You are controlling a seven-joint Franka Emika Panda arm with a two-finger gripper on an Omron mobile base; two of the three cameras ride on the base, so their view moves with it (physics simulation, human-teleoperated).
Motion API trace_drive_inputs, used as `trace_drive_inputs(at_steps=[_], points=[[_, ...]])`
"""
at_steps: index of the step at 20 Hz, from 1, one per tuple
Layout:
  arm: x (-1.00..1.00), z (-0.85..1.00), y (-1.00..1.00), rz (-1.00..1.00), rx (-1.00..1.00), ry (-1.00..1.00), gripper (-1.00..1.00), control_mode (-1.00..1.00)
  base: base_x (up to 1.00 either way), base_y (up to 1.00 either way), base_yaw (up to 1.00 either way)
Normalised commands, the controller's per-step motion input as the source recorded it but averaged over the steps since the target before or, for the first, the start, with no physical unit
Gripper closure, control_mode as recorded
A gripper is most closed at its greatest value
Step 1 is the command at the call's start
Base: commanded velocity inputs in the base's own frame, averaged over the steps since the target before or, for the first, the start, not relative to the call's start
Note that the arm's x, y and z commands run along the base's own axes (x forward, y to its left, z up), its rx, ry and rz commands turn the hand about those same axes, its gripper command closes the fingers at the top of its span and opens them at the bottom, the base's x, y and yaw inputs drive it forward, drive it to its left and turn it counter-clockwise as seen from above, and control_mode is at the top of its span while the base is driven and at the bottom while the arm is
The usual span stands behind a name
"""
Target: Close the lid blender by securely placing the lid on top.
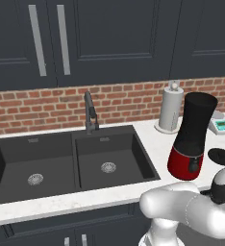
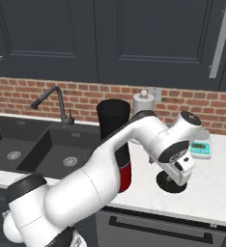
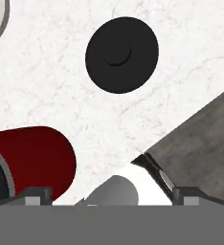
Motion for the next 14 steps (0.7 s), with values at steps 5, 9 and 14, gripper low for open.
trace_drive_inputs(at_steps=[5, 9, 14], points=[[0.4, -0.52, -0.47, -0.03, 0.05, 0.24, -1.0, -1.0, 0.0, 0.0, 0.0], [0.25, -0.56, -0.59, -0.01, 0.14, 0.19, -1.0, -1.0, 0.0, 0.0, 0.0], [0.67, -0.32, -0.31, 0.0, 0.1, 0.1, -1.0, -1.0, 0.0, 0.0, 0.0]])
